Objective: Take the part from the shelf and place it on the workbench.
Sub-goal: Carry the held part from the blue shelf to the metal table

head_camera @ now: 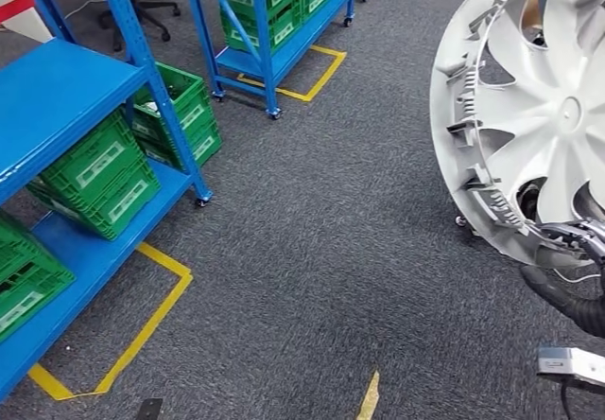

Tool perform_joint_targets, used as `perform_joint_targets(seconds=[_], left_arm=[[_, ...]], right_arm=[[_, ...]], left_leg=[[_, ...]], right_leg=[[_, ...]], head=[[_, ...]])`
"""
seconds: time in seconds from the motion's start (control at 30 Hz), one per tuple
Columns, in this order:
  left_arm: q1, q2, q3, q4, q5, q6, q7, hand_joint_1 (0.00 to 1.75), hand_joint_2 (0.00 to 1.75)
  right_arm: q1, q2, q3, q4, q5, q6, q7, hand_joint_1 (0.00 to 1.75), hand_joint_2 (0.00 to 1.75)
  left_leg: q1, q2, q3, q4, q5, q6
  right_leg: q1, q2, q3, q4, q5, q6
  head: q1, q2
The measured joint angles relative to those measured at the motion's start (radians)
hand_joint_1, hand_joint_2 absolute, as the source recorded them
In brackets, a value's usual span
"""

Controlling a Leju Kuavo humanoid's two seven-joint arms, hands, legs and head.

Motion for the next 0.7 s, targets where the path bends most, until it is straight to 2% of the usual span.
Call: perform_joint_targets(seconds=[0.03,0.07,0.1,0.17,0.2,0.23,0.27,0.3,0.33,0.4,0.43,0.47,0.5,0.53,0.57,0.6,0.63,0.67,0.7], left_arm=[[-0.001,0.000,0.002,0.000,-0.002,0.002,-0.001,0.00,1.75],[-0.002,0.000,0.003,0.000,-0.004,0.004,-0.001,0.00,1.75],[-0.002,0.000,0.004,0.000,-0.006,0.004,-0.001,0.00,1.75],[-0.003,-0.001,0.007,0.000,-0.010,0.005,-0.001,0.00,1.75],[-0.003,-0.001,0.008,0.000,-0.013,0.004,0.000,0.00,1.75],[-0.002,-0.001,0.009,0.000,-0.016,0.003,0.002,0.00,1.75],[-0.001,-0.001,0.009,0.000,-0.019,0.003,0.004,0.00,1.75],[-0.001,-0.001,0.009,0.000,-0.023,0.004,0.007,0.00,1.75],[-0.001,-0.002,0.009,0.000,-0.027,0.007,0.010,0.00,1.75],[-0.002,0.000,0.010,0.000,-0.034,0.014,0.016,0.00,1.75],[-0.002,0.000,0.010,0.000,-0.037,0.015,0.018,0.00,1.75],[-0.003,0.001,0.010,0.000,-0.039,0.016,0.018,0.00,1.75],[-0.005,0.001,0.011,0.000,-0.039,0.016,0.017,0.00,1.75],[-0.007,-0.002,0.011,0.000,-0.040,0.014,0.015,0.00,1.75],[-0.010,-0.003,0.011,0.000,-0.040,0.011,0.012,0.00,1.75],[-0.012,-0.004,0.012,0.000,-0.040,0.009,0.008,0.00,1.75],[-0.014,-0.004,0.013,0.000,-0.040,0.006,0.005,0.00,1.75],[-0.015,-0.003,0.014,0.000,-0.040,0.004,0.003,0.00,1.75],[-0.015,-0.002,0.016,0.000,-0.040,0.002,0.002,0.00,1.75]], right_arm=[[0.004,0.002,-0.002,-0.003,0.000,0.004,-0.001,1.75,1.75],[0.007,0.003,-0.004,-0.006,0.000,0.008,-0.002,1.75,1.75],[0.007,0.004,-0.004,-0.009,0.000,0.014,-0.002,1.75,1.75],[0.006,0.008,0.001,-0.012,0.001,0.025,-0.003,1.75,1.75],[0.004,0.011,0.006,-0.012,0.002,0.029,-0.003,1.75,1.75],[0.003,0.015,0.011,-0.012,0.003,0.031,-0.003,1.75,1.75],[0.001,0.018,0.016,-0.012,0.004,0.032,-0.003,1.75,1.75],[0.000,0.020,0.021,-0.012,0.005,0.033,-0.003,1.75,1.75],[-0.001,0.021,0.026,-0.012,0.006,0.033,-0.002,1.75,1.75],[-0.005,0.023,0.034,-0.011,0.006,0.034,0.000,1.75,1.75],[-0.010,0.024,0.038,-0.010,0.007,0.035,0.001,1.75,1.75],[-0.016,0.026,0.041,-0.009,0.008,0.037,0.001,1.75,1.75],[-0.022,0.027,0.046,-0.008,0.008,0.038,0.002,1.75,1.75],[-0.028,0.028,0.050,-0.006,0.009,0.039,0.002,1.75,1.75],[-0.033,0.028,0.054,-0.004,0.010,0.040,0.002,1.75,1.75],[-0.040,0.029,0.058,-0.002,0.011,0.042,0.002,1.75,1.75],[-0.048,0.030,0.063,0.001,0.011,0.043,0.001,1.75,1.75],[-0.055,0.031,0.069,0.004,0.012,0.044,0.001,1.75,1.75],[-0.062,0.033,0.076,0.007,0.012,0.045,0.001,1.75,1.75]], left_leg=[[0.002,0.005,0.002,0.000,-0.003,-0.005],[0.004,-0.006,0.002,0.008,-0.014,-0.010],[0.007,-0.027,-0.005,0.030,-0.033,-0.014],[0.010,-0.085,-0.049,0.139,-0.099,-0.016],[0.009,-0.100,-0.081,0.210,-0.131,-0.014],[0.008,-0.107,-0.108,0.268,-0.150,-0.012],[0.007,-0.109,-0.122,0.293,-0.148,-0.008],[0.006,-0.113,-0.119,0.279,-0.126,-0.002],[0.003,-0.121,-0.100,0.229,-0.087,0.006],[0.001,-0.168,-0.048,0.098,-0.015,0.029],[0.000,-0.191,-0.029,0.051,0.001,0.036],[0.000,-0.205,-0.020,0.027,0.005,0.039],[-0.001,-0.204,-0.018,0.020,0.003,0.039],[0.001,-0.190,-0.015,0.011,0.004,0.036],[0.003,-0.176,-0.013,0.004,0.008,0.034],[0.005,-0.161,-0.011,-0.004,0.013,0.034],[0.008,-0.145,-0.009,-0.012,0.017,0.035],[0.008,-0.130,-0.008,-0.014,0.019,0.036],[0.007,-0.115,-0.008,-0.015,0.019,0.037]], right_leg=[[0.000,0.012,-0.002,0.002,0.000,-0.008],[-0.001,0.023,-0.004,0.003,0.001,-0.015],[-0.002,0.034,-0.004,0.002,0.002,-0.022],[-0.001,0.057,-0.006,0.002,0.005,-0.033],[0.001,0.070,-0.008,0.002,0.006,-0.036],[0.003,0.084,-0.009,0.002,0.007,-0.038],[0.006,0.099,-0.009,0.002,0.008,-0.040],[0.009,0.115,-0.009,0.002,0.009,-0.041],[0.012,0.130,-0.009,0.002,0.009,-0.041],[0.015,0.158,-0.009,0.003,0.011,-0.039],[0.014,0.171,-0.012,0.004,0.013,-0.037],[0.011,0.184,-0.017,0.004,0.016,-0.032],[0.009,0.197,-0.022,0.004,0.020,-0.026],[0.006,0.212,-0.027,0.002,0.024,-0.019],[0.007,0.208,-0.035,0.004,0.024,-0.013],[0.009,0.187,-0.046,0.018,0.013,-0.008],[0.011,0.154,-0.065,0.053,-0.008,-0.003],[0.011,0.112,-0.092,0.108,-0.038,0.001],[0.008,0.083,-0.122,0.173,-0.068,0.006]], head=[[0.000,0.000],[0.000,0.000],[0.000,0.000],[0.000,0.000],[0.000,0.000],[0.000,0.000],[0.000,0.000],[0.000,0.000],[0.000,0.000],[0.001,0.000],[0.001,0.000],[0.001,0.000],[0.001,0.000],[0.000,0.000],[0.000,0.000],[0.004,0.000],[0.008,0.000],[0.012,0.000],[0.016,0.000]])
